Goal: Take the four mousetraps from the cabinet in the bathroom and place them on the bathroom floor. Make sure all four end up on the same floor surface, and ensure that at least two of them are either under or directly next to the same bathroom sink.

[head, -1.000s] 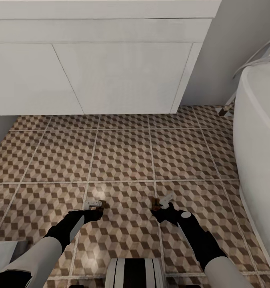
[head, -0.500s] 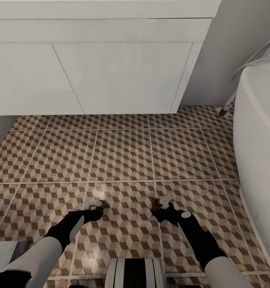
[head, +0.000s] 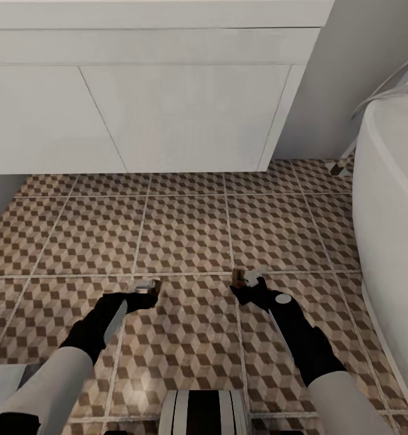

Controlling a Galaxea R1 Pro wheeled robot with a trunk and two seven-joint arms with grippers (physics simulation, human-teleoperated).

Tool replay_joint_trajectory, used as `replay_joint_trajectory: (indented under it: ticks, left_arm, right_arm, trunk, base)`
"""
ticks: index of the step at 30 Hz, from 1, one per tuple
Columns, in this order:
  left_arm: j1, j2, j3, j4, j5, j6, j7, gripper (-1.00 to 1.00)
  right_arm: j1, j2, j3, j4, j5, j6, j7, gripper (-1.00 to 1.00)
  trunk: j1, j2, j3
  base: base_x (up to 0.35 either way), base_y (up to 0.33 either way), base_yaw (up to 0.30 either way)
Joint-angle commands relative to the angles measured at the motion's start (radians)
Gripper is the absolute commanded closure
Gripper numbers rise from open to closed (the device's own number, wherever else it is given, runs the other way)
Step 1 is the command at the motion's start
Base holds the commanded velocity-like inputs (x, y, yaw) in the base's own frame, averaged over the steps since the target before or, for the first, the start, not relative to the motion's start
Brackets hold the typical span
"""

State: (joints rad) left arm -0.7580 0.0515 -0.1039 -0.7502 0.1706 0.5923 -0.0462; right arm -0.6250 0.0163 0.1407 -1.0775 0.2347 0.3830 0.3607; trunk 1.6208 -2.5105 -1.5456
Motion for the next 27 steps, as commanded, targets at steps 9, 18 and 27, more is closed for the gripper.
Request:
replay_joint_trajectory:
  ticks: [9,18,27]
  left_arm:
    - [-0.179,0.015,-0.002,-0.082,0.009,0.180,0.006,1.00]
    - [-0.341,0.016,-0.002,0.062,0.009,0.190,0.007,1.00]
    - [-0.352,0.054,-0.004,0.212,0.009,0.025,0.000,1.00]
  right_arm:
    - [-0.139,0.002,0.000,0.015,0.006,0.050,0.012,1.00]
    - [-0.283,0.040,0.002,0.192,0.006,0.084,0.012,1.00]
    - [-0.320,0.051,0.008,0.264,0.006,0.059,0.036,1.00]
  trunk:
    - [0.000,0.000,-0.001]
    - [0.000,0.000,-0.001]
    - [0.000,0.000,-0.001]
  base:
    - [0.000,0.000,0.000]
    - [0.000,0.000,0.000]
    - [0.000,0.000,0.000]
